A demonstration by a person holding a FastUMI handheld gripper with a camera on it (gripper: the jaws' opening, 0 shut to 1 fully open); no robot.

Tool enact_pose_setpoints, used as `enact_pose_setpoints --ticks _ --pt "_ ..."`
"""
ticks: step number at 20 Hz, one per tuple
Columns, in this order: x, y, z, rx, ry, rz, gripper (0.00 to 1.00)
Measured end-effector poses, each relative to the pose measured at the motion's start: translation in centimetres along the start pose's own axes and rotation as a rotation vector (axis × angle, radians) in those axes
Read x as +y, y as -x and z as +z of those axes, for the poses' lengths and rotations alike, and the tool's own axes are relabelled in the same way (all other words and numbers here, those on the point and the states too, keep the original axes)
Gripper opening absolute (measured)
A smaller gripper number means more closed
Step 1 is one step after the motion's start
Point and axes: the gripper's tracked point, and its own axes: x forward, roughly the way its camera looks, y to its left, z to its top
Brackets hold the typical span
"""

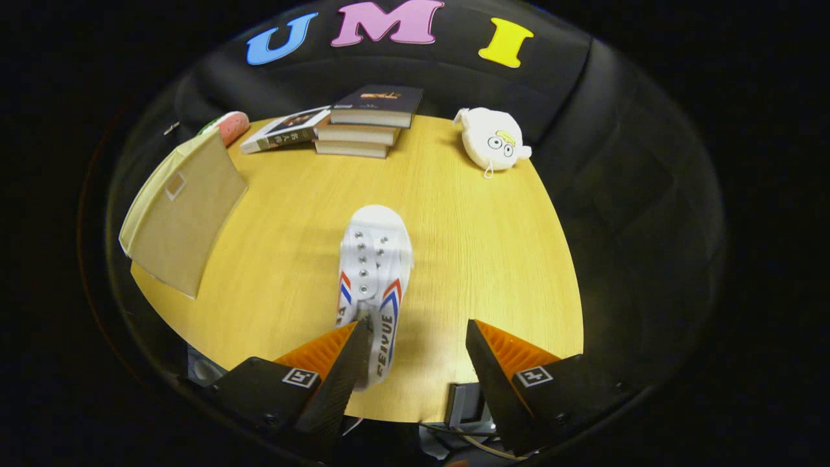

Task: Open the storage box then place both shoes into the box .Put the left shoe in first, then the right shoe, with the right side of both shoes facing outward in a uniform manner.

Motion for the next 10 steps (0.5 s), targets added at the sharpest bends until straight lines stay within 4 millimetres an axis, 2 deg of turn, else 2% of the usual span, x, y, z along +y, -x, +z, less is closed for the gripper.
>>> enact_pose_setpoints --ticks 2,4,7,10 --pt "0.9 -1.7 -0.9 0.033 0.008 0.033 0.93" --pt "1.2 -3.1 -0.6 0.041 0.007 0.040 0.88" --pt "1.3 -5.3 0.4 0.022 0.000 0.038 0.87" --pt "2.4 -5.9 0.8 0.015 -0.057 0.080 0.78"
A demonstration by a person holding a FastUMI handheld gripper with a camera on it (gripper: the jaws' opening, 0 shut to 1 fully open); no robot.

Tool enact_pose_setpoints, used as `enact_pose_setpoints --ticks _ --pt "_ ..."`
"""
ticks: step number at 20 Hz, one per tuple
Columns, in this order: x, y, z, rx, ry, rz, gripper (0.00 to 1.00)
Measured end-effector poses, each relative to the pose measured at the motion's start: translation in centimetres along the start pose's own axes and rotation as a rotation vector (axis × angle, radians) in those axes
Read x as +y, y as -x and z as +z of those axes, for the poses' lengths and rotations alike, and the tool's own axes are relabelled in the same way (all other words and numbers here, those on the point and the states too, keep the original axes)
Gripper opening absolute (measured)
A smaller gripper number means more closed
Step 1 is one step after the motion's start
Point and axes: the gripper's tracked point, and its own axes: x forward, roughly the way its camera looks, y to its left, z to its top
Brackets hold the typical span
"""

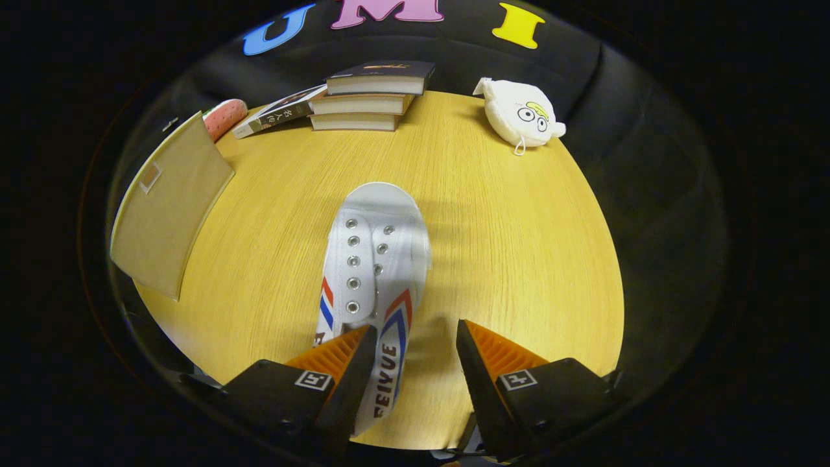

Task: Open the storage box then place both shoes into the box .Put the left shoe in first, then the right shoe, with the right side of both shoes facing outward in a uniform manner.

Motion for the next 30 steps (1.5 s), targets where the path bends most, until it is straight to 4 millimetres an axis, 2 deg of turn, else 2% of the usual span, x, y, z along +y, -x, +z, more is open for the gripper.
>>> enact_pose_setpoints --ticks 1,3,4,5,6,7,11,13,17,19,22,25,27,29,30 --pt "0.6 -0.2 0.0 -0.017 -0.019 0.032 0.76" --pt "1.5 -0.1 0.0 -0.027 -0.066 0.060 0.50" --pt "1.4 -0.3 -0.1 -0.027 -0.085 0.054 0.29" --pt "1.1 -0.2 0.1 -0.030 -0.116 0.047 0.25" --pt "1.0 0.0 0.2 -0.035 -0.158 0.056 0.12" --pt "1.2 0.3 0.2 -0.027 -0.199 0.080 0.07" --pt "2.7 2.8 2.1 -0.046 -0.349 0.181 0.05" --pt "3.0 3.8 3.7 -0.089 -0.356 0.192 0.05" --pt "3.3 4.8 5.1 -0.129 -0.309 0.173 0.05" --pt "4.5 6.5 6.3 -0.170 -0.299 0.194 0.05" --pt "6.7 10.2 9.3 -0.246 -0.249 0.238 0.05" --pt "11.0 14.9 13.1 -0.321 -0.199 0.318 0.05" --pt "15.3 17.6 15.6 -0.342 -0.185 0.393 0.05" --pt "20.1 19.3 17.2 -0.328 -0.188 0.457 0.05" --pt "22.5 18.9 17.8 -0.317 -0.179 0.476 0.05"
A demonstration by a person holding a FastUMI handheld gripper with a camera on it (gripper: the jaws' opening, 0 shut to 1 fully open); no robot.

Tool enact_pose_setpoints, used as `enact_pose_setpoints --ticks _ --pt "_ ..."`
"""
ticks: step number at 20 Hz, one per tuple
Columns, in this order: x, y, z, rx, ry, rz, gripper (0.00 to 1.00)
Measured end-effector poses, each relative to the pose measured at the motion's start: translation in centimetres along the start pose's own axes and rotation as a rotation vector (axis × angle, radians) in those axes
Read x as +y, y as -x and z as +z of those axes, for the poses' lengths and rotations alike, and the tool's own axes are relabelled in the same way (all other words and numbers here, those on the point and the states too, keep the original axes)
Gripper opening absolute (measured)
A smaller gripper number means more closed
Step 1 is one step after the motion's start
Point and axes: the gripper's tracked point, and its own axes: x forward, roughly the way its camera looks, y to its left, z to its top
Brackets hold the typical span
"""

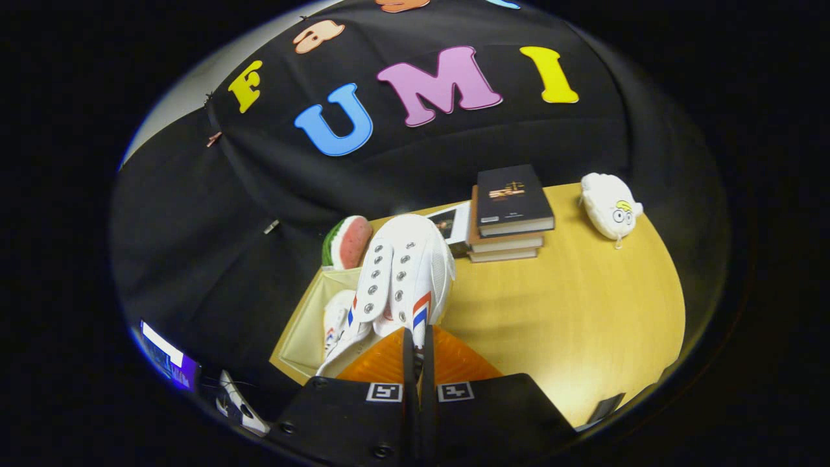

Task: Open the storage box then place both shoes into the box .Put the left shoe in first, then the right shoe, with the right side of both shoes facing outward in a uniform manner.

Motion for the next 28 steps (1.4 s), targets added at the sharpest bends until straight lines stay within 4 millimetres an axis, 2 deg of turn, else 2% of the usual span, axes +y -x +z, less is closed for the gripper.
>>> enact_pose_setpoints --ticks 2,3,4,7,9,12,15,16,20,21,24,28 --pt "3.8 -2.2 -0.6 0.039 0.003 0.007 0.05" --pt "5.6 -2.7 -0.8 0.056 0.011 0.008 0.05" --pt "7.0 -4.0 -1.3 0.075 0.025 -0.001 0.05" --pt "9.2 -7.2 -3.7 0.142 0.004 -0.047 0.05" --pt "9.4 -8.9 -5.0 0.171 0.002 -0.094 0.05" --pt "8.3 -10.6 -6.7 0.191 0.021 -0.163 0.05" --pt "8.2 -11.2 -8.0 0.226 0.013 -0.187 0.05" --pt "9.1 -11.4 -8.3 0.227 -0.009 -0.147 0.14" --pt "9.1 -11.0 -7.2 0.181 0.010 -0.149 0.89" --pt "9.0 -10.8 -6.8 0.167 0.014 -0.148 0.87" --pt "8.7 -10.2 -6.1 0.140 0.018 -0.142 0.97" --pt "8.0 -8.8 -5.0 0.090 0.041 -0.125 0.97"
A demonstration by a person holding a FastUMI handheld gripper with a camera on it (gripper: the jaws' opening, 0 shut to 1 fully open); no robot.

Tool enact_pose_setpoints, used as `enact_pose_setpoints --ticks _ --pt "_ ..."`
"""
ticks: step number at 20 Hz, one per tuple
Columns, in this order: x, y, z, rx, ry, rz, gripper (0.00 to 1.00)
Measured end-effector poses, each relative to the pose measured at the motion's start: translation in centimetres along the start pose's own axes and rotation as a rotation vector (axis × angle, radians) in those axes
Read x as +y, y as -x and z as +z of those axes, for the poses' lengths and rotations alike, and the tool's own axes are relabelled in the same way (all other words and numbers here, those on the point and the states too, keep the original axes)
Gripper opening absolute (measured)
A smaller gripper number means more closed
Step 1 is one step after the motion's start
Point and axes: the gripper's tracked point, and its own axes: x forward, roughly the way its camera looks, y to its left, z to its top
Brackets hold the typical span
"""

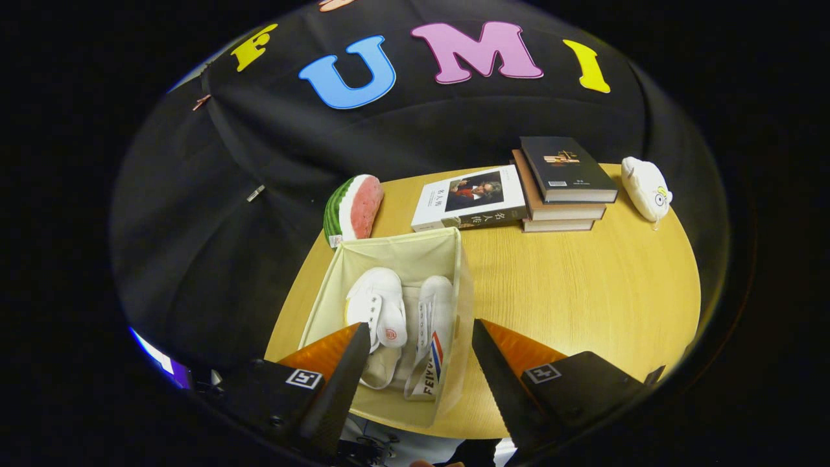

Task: Open the storage box then place both shoes into the box .Put the left shoe in first, then the right shoe, with the right side of both shoes facing outward in a uniform manner.

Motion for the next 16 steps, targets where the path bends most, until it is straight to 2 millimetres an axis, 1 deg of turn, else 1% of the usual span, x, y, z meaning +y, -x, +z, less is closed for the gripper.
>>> enact_pose_setpoints --ticks 2,6,12,14,16 --pt "-0.8 1.1 1.0 -0.050 0.016 0.000 0.97" --pt "-3.0 4.5 4.1 -0.183 0.078 -0.020 0.97" --pt "-8.0 11.7 9.1 -0.392 0.210 -0.114 0.96" --pt "-9.5 14.1 10.1 -0.445 0.247 -0.147 0.96" --pt "-11.1 16.0 10.1 -0.477 0.272 -0.174 0.96"
